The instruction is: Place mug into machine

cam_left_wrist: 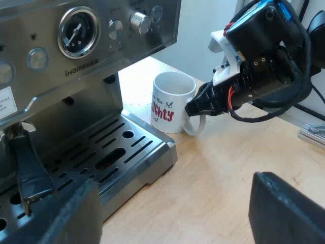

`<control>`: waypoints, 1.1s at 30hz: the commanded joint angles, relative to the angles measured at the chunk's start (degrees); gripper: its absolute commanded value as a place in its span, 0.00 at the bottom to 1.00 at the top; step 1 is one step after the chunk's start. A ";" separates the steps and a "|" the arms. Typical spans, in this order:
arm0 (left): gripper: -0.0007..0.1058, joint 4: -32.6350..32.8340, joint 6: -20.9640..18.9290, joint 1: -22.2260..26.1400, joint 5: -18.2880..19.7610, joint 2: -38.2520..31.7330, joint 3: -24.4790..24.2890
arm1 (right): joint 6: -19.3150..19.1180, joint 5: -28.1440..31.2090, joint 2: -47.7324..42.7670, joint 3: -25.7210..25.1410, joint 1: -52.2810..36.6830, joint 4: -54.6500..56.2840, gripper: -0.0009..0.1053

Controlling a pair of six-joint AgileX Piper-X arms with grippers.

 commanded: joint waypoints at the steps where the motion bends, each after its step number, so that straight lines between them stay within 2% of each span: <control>1: 0.60 -0.70 -0.30 -0.15 0.44 -0.13 -0.44 | -0.17 0.18 -0.30 -0.29 0.03 0.86 0.01; 18: 0.60 -0.70 -0.30 -0.15 0.44 -0.13 -0.44 | -0.17 0.03 -10.10 -0.29 0.03 20.35 0.01; 26: 0.60 -0.70 -0.30 -0.15 0.44 -0.13 -0.44 | -0.17 -0.09 -17.05 -0.29 0.03 21.86 0.01; 33: 0.60 -0.70 -0.30 -0.15 0.44 -0.13 -0.44 | -0.17 -4.97 -22.86 -0.29 0.03 21.74 0.01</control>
